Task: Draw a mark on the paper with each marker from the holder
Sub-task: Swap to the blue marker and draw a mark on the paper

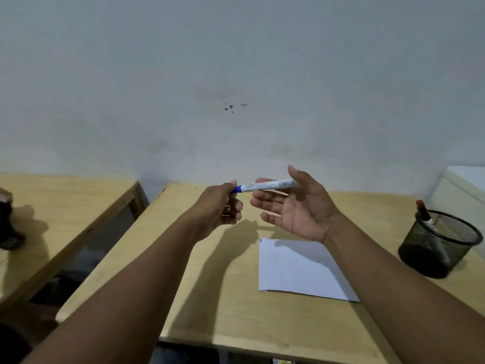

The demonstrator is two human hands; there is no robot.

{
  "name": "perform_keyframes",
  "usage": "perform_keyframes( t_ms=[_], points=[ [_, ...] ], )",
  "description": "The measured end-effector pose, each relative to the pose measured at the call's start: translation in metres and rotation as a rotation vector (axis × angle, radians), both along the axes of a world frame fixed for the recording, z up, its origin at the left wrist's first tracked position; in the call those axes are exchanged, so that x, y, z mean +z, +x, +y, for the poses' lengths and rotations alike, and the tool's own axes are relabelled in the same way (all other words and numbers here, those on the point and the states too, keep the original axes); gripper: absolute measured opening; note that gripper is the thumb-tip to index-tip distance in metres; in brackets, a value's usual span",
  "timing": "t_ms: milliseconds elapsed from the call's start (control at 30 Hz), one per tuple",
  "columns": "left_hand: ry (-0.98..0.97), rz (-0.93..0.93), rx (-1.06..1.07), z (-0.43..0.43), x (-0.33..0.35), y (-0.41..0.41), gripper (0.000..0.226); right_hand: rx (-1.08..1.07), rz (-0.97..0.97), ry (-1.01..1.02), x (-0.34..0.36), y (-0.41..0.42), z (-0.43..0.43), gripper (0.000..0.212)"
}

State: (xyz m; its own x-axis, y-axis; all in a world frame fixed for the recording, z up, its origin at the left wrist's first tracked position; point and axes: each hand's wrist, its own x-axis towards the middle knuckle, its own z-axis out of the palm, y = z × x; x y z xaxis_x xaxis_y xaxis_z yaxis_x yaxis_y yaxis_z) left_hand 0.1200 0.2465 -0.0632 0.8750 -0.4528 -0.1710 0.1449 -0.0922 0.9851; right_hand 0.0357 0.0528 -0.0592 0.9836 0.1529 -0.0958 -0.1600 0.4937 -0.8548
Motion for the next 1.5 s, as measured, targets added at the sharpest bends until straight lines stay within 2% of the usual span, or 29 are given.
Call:
perform_keyframes(
  t_ms=[33,133,233,300,400,467,533,600,667,733,900,1000,1167,1500],
  points=[
    [0.009,0.006,0.011,0.002,-0.006,0.0,0.037,-0.046,0.018,0.004,-0.006,0.003,0.007,0.068],
    [0.03,-0.006,0.027,0.001,-0.021,-0.002,0.041,-0.231,0.081,-0.12,-0.021,0.014,0.023,0.034],
    [-0.027,0.013,0.117,-0.001,-0.026,0.0,0.039,-0.236,0.029,-0.14,-0.024,0.017,0.018,0.013],
    [-0.018,-0.012,0.175,0.007,-0.03,0.006,0.042,-0.21,-0.009,-0.147,-0.02,0.013,0.003,0.01],
    [0.31,-0.346,0.036,0.018,-0.044,0.014,0.054,-0.172,0.014,-0.237,-0.013,0.005,-0.018,0.023],
    [0.545,-0.51,-0.086,0.014,-0.053,0.012,0.05,-0.166,0.045,-0.301,-0.014,0.002,-0.025,0.029],
    [0.715,-0.606,-0.19,0.004,-0.06,0.008,0.04,-0.21,0.05,-0.382,-0.019,0.0,-0.024,0.023],
    [0.843,-0.666,-0.25,-0.004,-0.065,0.003,0.036,-0.289,0.029,-0.492,-0.03,-0.001,-0.02,0.007],
    [0.917,-0.709,-0.267,-0.007,-0.07,0.001,0.035,-0.383,0.008,-0.593,-0.044,-0.003,-0.014,0.006],
    [0.929,-0.713,-0.27,-0.009,-0.071,-0.001,0.038,-0.448,0.012,-0.615,-0.057,-0.005,-0.006,0.005],
    [0.918,-0.591,-0.325,-0.01,-0.065,-0.002,0.045,-0.507,0.062,-0.611,-0.078,-0.004,0.005,0.009],
    [0.988,-0.593,-0.349,-0.014,-0.064,-0.006,0.06,-0.533,0.073,-0.662,-0.086,-0.002,0.006,0.011],
    [1.019,-0.563,-0.376,-0.017,-0.064,-0.005,0.066,-0.537,0.05,-0.704,-0.093,-0.001,0.008,0.013],
    [1.026,-0.527,-0.373,-0.018,-0.064,-0.004,0.065,-0.504,0.023,-0.805,-0.098,0.0,0.008,0.013]
  ],
)
